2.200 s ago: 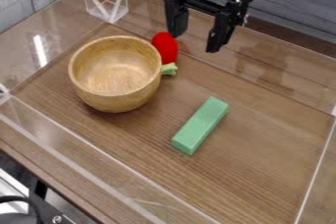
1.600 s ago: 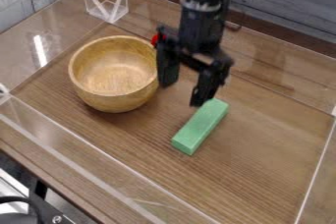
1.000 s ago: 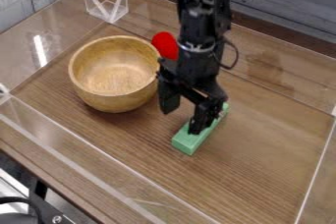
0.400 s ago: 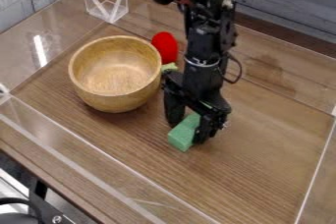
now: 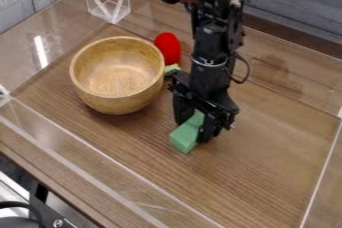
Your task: Put the green block in the brown bowl
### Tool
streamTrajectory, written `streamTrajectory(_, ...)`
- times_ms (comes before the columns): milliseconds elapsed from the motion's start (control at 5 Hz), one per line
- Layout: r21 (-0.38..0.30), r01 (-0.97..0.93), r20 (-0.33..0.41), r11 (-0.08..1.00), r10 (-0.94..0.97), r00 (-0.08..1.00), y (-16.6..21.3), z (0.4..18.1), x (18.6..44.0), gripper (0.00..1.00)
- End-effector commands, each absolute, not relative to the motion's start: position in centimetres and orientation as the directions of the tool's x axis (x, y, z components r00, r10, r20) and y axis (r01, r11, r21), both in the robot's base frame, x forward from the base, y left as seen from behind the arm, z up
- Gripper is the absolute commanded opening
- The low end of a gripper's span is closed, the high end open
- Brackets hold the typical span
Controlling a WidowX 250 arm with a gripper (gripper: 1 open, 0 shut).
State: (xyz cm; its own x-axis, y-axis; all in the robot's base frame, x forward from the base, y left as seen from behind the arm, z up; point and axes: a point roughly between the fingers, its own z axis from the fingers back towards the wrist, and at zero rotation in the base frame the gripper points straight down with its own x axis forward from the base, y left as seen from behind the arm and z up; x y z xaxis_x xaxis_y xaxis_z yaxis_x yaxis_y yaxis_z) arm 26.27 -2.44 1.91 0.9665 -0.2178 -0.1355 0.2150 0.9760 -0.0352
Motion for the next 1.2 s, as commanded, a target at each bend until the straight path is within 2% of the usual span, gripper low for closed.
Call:
streamTrajectory(0,-0.047,0.223,-0.082,0.974,-0.226,0.971,-2.95,2.89,27.17,0.00)
streamTrajectory(1000,-0.102,0.218,-0.079,0.971,-0.226,0.971,-3.68,2.87,26.65,0.00)
